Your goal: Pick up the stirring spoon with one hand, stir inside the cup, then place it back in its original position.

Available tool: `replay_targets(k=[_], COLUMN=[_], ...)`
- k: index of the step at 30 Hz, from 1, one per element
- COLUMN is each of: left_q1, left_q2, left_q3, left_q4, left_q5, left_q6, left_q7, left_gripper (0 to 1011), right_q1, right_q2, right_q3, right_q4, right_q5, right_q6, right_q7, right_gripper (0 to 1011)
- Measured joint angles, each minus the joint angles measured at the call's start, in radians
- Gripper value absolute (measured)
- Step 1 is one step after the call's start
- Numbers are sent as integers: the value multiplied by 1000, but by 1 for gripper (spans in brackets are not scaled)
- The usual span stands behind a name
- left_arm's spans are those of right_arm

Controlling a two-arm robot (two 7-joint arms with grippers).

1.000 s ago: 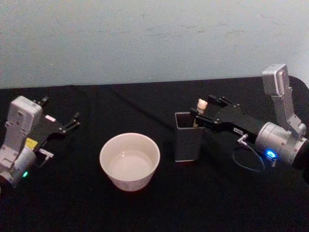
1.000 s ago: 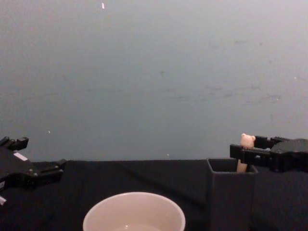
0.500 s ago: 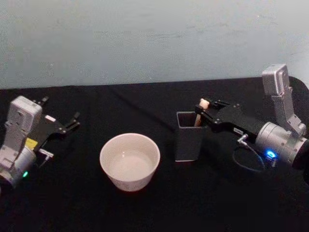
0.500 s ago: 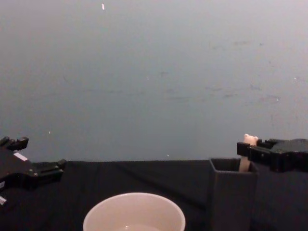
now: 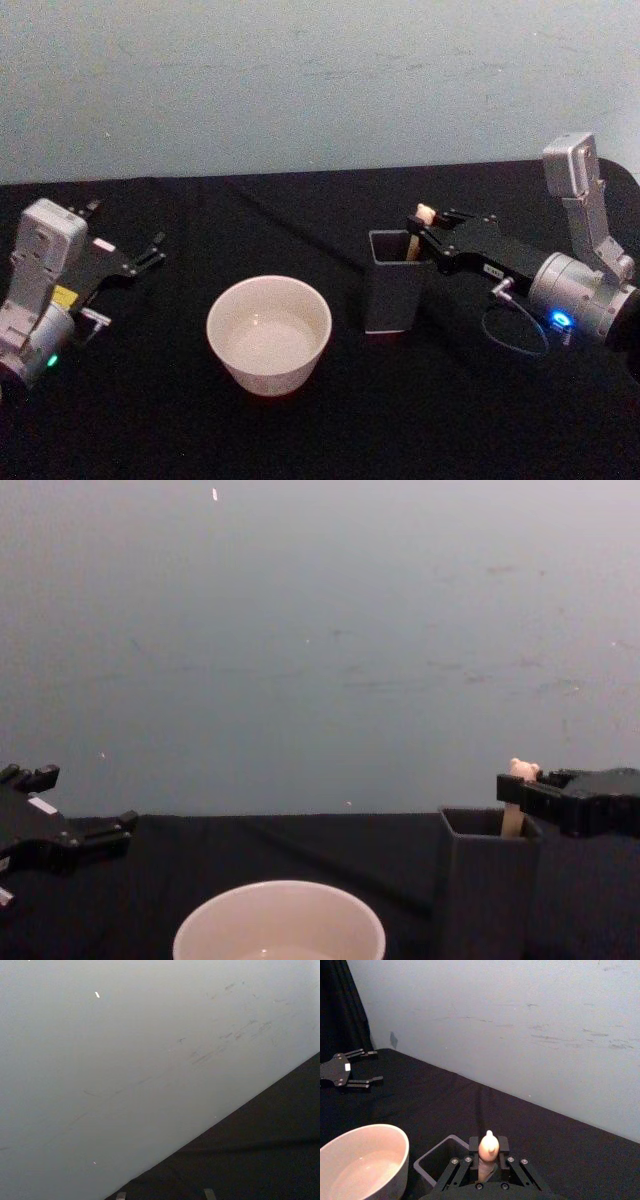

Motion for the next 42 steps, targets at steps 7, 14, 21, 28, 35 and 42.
replay_targets(k=[7,14,21,28,35,42], left_q1=[0,0,0,0,0,0], left_q2=[0,0,0,0,0,0], left_q3=[0,0,0,0,0,0], left_q4=[0,0,0,0,0,0], left_q5=[0,0,0,0,0,0], left_q6=[0,0,0,0,0,0], left_q7=[0,0,0,0,0,0], left_gripper=[1001,1001,1001,1001,1001,1001], right_q1=[0,3,5,5,9,10], right_q2=[1,7,13,22,27,36], right_q3=[-1,-5,-3,7,21,34], right_q4=[-1,-9,-29,-53,-71,-104], right_q5=[1,23,53,77,94,122], right_q6=[1,22,46,50,41,39], right_q7=[3,20,18,0,-10,-16], right_gripper=[214,214,214,214,214,214])
